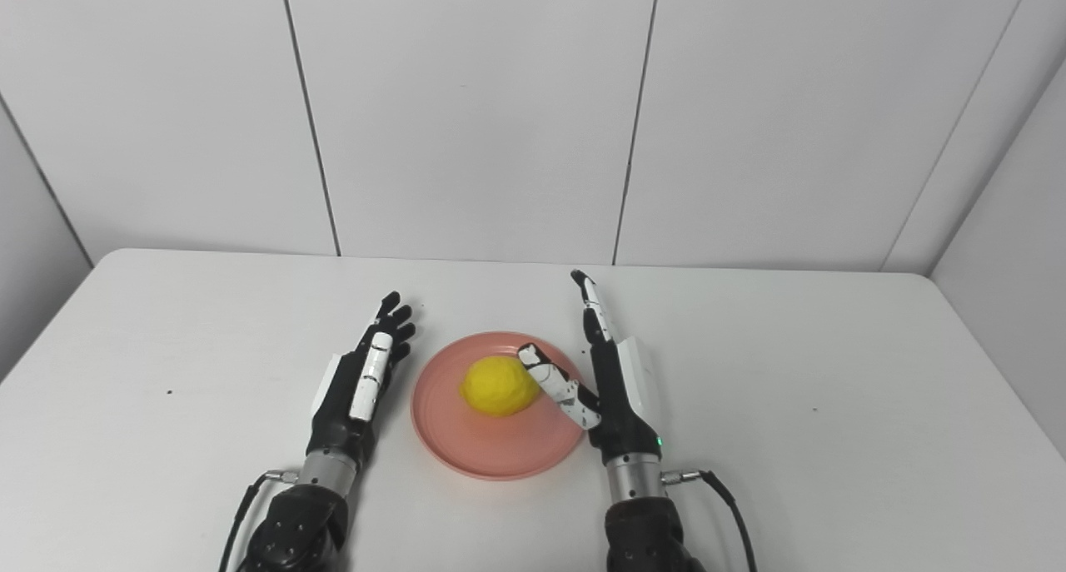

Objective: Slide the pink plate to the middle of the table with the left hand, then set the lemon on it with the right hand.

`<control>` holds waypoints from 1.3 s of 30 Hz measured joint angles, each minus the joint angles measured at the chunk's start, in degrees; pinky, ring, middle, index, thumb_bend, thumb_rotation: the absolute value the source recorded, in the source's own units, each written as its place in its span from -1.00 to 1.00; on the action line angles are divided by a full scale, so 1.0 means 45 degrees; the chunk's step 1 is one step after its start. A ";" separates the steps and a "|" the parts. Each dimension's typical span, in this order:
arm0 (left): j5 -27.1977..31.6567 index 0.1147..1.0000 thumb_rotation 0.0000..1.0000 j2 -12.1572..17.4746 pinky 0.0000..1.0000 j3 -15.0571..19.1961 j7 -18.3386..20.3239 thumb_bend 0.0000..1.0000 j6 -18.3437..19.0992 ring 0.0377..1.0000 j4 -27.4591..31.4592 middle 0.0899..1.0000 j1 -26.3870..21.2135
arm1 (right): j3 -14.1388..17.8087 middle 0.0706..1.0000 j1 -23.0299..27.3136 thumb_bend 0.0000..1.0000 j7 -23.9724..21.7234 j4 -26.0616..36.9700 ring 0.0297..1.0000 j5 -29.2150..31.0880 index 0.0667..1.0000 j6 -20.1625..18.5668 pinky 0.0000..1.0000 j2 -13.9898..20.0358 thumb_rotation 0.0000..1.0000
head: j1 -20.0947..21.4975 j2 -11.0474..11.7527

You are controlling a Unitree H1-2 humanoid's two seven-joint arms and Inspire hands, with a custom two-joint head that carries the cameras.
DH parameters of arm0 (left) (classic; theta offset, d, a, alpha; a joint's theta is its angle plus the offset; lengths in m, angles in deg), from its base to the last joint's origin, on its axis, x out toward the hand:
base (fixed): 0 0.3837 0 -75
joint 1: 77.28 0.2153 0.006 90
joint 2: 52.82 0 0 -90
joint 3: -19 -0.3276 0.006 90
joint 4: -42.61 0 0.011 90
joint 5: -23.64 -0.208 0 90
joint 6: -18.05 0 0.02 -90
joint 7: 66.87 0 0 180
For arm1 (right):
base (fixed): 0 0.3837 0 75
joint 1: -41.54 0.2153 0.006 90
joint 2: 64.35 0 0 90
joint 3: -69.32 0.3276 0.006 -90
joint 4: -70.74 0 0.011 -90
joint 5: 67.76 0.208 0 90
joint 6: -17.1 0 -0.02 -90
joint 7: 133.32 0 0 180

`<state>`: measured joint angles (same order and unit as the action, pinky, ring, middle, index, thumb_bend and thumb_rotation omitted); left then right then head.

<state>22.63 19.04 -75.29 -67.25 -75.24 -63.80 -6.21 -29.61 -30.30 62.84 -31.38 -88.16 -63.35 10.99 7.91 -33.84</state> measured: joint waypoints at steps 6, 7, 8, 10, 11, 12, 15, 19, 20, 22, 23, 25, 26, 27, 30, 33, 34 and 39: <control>-0.0016 0.83 1.00 0.0000 0.85 0.0020 -0.0001 0.06 -0.0013 0.83 -0.0001 0.85 0.0000 | 0.0855 0.90 -0.0010 0.24 -0.0437 0.0037 0.93 0.1213 0.89 -0.0027 0.89 -0.0132 1.00 | 0.0020 -0.0019; -0.0029 0.83 1.00 -0.0002 0.84 0.0023 -0.0014 0.06 -0.0013 0.82 0.0000 0.85 0.0000 | 0.0986 0.90 -0.0010 0.23 -0.0460 0.0001 0.93 0.1498 0.88 -0.0022 0.88 -0.0179 1.00 | 0.0000 -0.0019; -0.0030 0.83 1.00 -0.0006 0.85 0.0028 -0.0026 0.05 -0.0013 0.83 0.0004 0.85 0.0001 | 0.1132 0.88 -0.0009 0.23 -0.0496 -0.0084 0.91 0.1834 0.86 -0.0010 0.84 -0.0246 1.00 | 0.0000 -0.0019; -0.0029 0.82 1.00 -0.0014 0.86 0.0051 -0.0030 0.05 -0.0012 0.83 0.0005 0.85 0.0001 | 0.1379 0.85 -0.0001 0.26 -0.0657 -0.0391 0.88 0.2424 0.82 0.0058 0.79 -0.0355 1.00 | 0.0000 -0.0019; -0.0028 0.82 1.00 -0.0018 0.86 0.0062 -0.0030 0.05 -0.0011 0.83 0.0008 0.85 0.0002 | 0.1484 0.84 -0.0008 0.28 -0.0710 -0.0544 0.87 0.2718 0.81 0.0067 0.79 -0.0410 1.00 | 0.0000 -0.0039; -0.0028 0.82 1.00 -0.0019 0.86 0.0083 -0.0037 0.05 -0.0010 0.83 0.0020 0.85 0.0010 | 0.1596 0.82 0.0015 0.30 -0.0811 -0.0579 0.86 0.2955 0.80 0.0083 0.79 -0.0484 1.00 | 0.0000 -0.0039; -0.0029 0.82 1.00 -0.0026 0.85 0.0088 -0.0049 0.03 -0.0010 0.83 0.0009 0.85 0.0008 | 0.1806 0.82 0.0083 0.34 -0.0961 -0.0698 0.85 0.3509 0.80 0.0120 0.81 -0.0581 1.00 | -0.0019 -0.0039; -0.0029 0.83 1.00 -0.0025 0.85 0.0087 -0.0049 0.02 -0.0011 0.84 0.0012 0.86 0.0009 | 0.1968 0.86 0.0099 0.34 -0.1346 -0.0731 0.87 0.4230 0.85 0.0120 0.90 -0.0625 1.00 | -0.0019 -0.0039; -0.0029 0.83 1.00 -0.0024 0.85 0.0086 -0.0049 0.02 -0.0011 0.84 0.0011 0.86 0.0009 | 0.1993 0.86 0.0105 0.33 -0.1502 -0.0741 0.88 0.4452 0.85 0.0119 0.91 -0.0626 1.00 | -0.0019 -0.0039; -0.0067 0.82 1.00 -0.0024 0.83 0.0087 -0.0073 0.02 -0.0011 0.82 0.0009 0.85 0.0009 | 0.2000 0.88 0.0113 0.30 -0.1777 -0.0756 0.89 0.4739 0.87 0.0119 0.94 -0.0617 1.00 | -0.0019 -0.0039; -0.0073 0.83 1.00 -0.0025 0.83 0.0088 -0.0087 0.01 -0.0011 0.83 0.0009 0.85 0.0009 | 0.1985 0.92 0.0119 0.28 -0.1952 -0.0765 0.92 0.4834 0.91 0.0114 0.98 -0.0600 1.00 | -0.0019 -0.0039; -0.0074 0.83 1.00 -0.0026 0.83 0.0087 -0.0096 0.01 -0.0011 0.83 0.0009 0.85 0.0009 | 0.1860 0.94 0.0123 0.27 -0.2308 -0.0771 0.94 0.4875 0.93 0.0091 0.99 -0.0513 1.00 | 0.0000 -0.0039; -0.0079 0.83 1.00 -0.0025 0.84 0.0086 -0.0098 0.01 -0.0011 0.84 0.0008 0.85 0.0009 | 0.1824 0.95 0.0127 0.27 -0.2413 -0.0772 0.94 0.4873 0.93 0.0064 1.00 -0.0494 1.00 | 0.0000 -0.0058; -0.0116 0.83 1.00 -0.0026 0.83 0.0084 -0.0105 0.02 -0.0011 0.83 0.0008 0.85 0.0009 | 0.1806 0.95 0.0128 0.27 -0.2515 -0.0770 0.94 0.4873 0.93 0.0024 1.00 -0.0487 1.00 | 0.0000 -0.0078; -0.0287 0.83 1.00 -0.0042 0.84 0.0082 -0.0128 0.02 -0.0010 0.84 0.0011 0.86 0.0009 | 0.1800 0.97 0.0129 0.29 -0.2683 -0.0747 0.95 0.4903 0.95 -0.0130 1.00 -0.0484 1.00 | -0.0019 -0.0097; -0.0381 0.82 1.00 -0.0091 0.82 0.0101 -0.0304 0.05 0.0005 0.84 0.0017 0.84 0.0009 | 0.1776 0.98 0.0057 0.32 -0.2910 -0.0605 0.96 0.4951 0.97 -0.0398 1.00 -0.0478 1.00 | -0.0039 -0.0156; -0.0455 0.83 1.00 -0.0119 0.83 0.0108 -0.0383 0.06 0.0012 0.85 0.0017 0.86 0.0010 | 0.1759 0.98 0.0029 0.34 -0.2940 -0.0546 0.96 0.4949 0.97 -0.0515 1.00 -0.0474 1.00 | -0.0039 -0.0156; -0.0625 0.84 1.00 -0.0318 0.85 0.0198 -0.0671 0.07 0.0016 0.87 0.0012 0.88 0.0014 | 0.1635 0.98 -0.0441 0.37 -0.3089 0.0329 0.98 0.4886 0.97 -0.1499 1.00 -0.0431 1.00 | -0.0039 -0.0214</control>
<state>19.81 17.61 -74.40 -70.26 -75.17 -63.75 -6.15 -22.25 -32.28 48.93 -29.90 -66.17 -70.09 9.05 7.73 -34.80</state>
